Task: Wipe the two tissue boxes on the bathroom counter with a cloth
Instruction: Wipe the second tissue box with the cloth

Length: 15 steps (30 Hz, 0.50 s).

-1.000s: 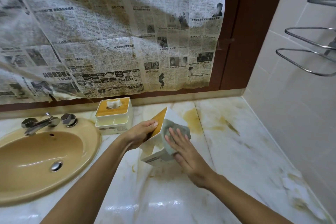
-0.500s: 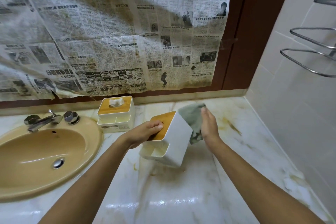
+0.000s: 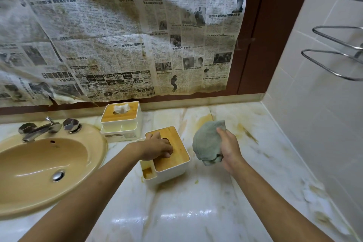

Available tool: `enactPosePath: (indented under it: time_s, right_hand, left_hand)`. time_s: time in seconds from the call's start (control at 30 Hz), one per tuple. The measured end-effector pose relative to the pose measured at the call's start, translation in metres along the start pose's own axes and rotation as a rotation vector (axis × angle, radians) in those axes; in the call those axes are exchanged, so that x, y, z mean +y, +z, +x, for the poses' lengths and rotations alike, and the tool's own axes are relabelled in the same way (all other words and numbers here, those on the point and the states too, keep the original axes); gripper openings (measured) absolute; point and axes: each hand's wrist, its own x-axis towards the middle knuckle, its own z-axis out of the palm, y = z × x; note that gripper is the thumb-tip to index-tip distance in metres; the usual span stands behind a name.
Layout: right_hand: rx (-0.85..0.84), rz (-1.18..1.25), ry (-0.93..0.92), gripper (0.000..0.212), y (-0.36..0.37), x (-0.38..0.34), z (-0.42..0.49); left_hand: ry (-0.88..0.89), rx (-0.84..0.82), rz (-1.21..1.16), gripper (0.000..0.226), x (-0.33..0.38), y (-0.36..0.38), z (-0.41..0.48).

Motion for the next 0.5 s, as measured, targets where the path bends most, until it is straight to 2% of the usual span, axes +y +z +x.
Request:
enactPosePath:
  time_s: [0.37,0.43,0.5]
  right_hand:
    - [0.017,0.032,0.042,0.024,-0.002,0.004,-0.004]
    - [0.015,0.038,0.042,0.024,0.0,0.003,-0.005]
    - [0.015,0.04,0.045,0.023,0.001,0.003,-0.006]
  left_hand:
    - [0.07,-0.009,0.04,0.029,-0.006,0.016,-0.002]
    - [0.076,0.002,-0.014,0.027,-0.005,0.011,-0.002]
    - [0.044,-0.001,-0.178,0.022,-0.007,0.004,-0.003]
